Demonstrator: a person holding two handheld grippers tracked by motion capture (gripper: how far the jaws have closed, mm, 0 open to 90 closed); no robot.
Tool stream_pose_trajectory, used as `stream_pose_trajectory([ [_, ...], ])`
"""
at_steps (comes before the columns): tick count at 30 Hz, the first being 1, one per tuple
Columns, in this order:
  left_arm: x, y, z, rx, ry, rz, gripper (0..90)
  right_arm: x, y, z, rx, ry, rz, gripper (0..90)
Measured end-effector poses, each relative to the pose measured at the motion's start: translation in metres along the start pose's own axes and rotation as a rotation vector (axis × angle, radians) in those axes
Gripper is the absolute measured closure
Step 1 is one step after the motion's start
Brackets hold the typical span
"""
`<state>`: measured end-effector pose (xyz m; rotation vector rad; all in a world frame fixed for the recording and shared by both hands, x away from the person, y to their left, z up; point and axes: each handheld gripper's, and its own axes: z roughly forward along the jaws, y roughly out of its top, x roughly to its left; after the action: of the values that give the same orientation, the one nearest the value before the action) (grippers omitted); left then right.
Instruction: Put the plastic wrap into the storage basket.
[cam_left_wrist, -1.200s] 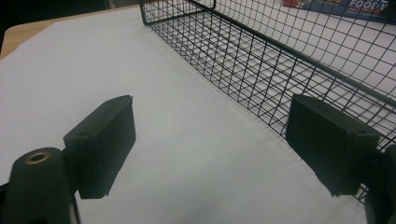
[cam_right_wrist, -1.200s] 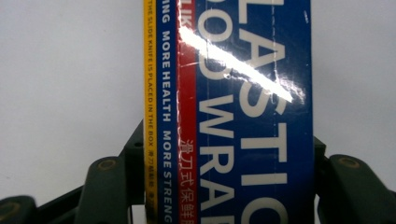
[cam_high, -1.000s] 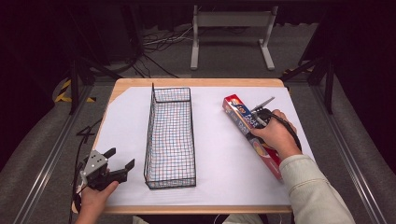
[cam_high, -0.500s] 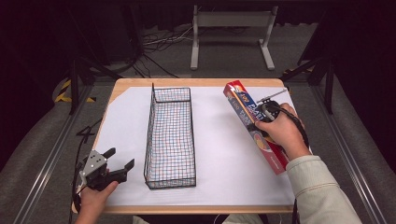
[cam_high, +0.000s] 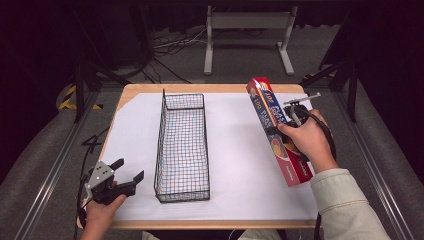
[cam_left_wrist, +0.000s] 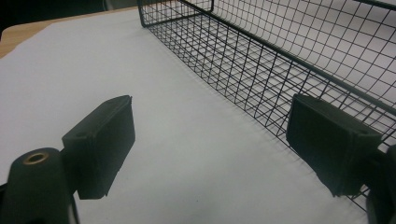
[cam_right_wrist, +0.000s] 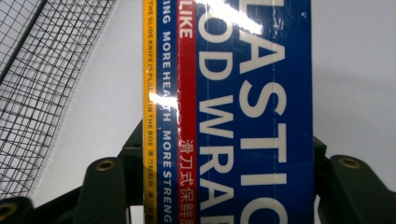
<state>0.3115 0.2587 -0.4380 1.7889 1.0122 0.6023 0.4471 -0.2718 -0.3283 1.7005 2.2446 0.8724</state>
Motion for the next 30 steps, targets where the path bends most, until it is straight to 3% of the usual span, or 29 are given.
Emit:
stream_pose_trajectory([
  [5, 0.001, -0.001, -0.001, -0.005, 0.002, -0.009, 16.3, 0.003, 0.003, -0.006, -0.023, -0.001, 0.002, 41.4],
  [10, 0.001, 0.0, -0.001, -0.006, 0.003, -0.01, 16.4, 0.009, 0.006, -0.01, -0.026, 0.011, 0.048, 41.4],
  [22, -0.001, 0.003, 0.003, -0.013, -0.008, -0.006, 16.5, 0.045, 0.024, -0.009, -0.027, -0.008, 0.079, 41.3],
  [30, 0.0, 0.006, 0.006, -0.021, -0.012, -0.008, 16.6, 0.072, 0.036, -0.003, -0.009, 0.016, 0.074, 41.2],
])
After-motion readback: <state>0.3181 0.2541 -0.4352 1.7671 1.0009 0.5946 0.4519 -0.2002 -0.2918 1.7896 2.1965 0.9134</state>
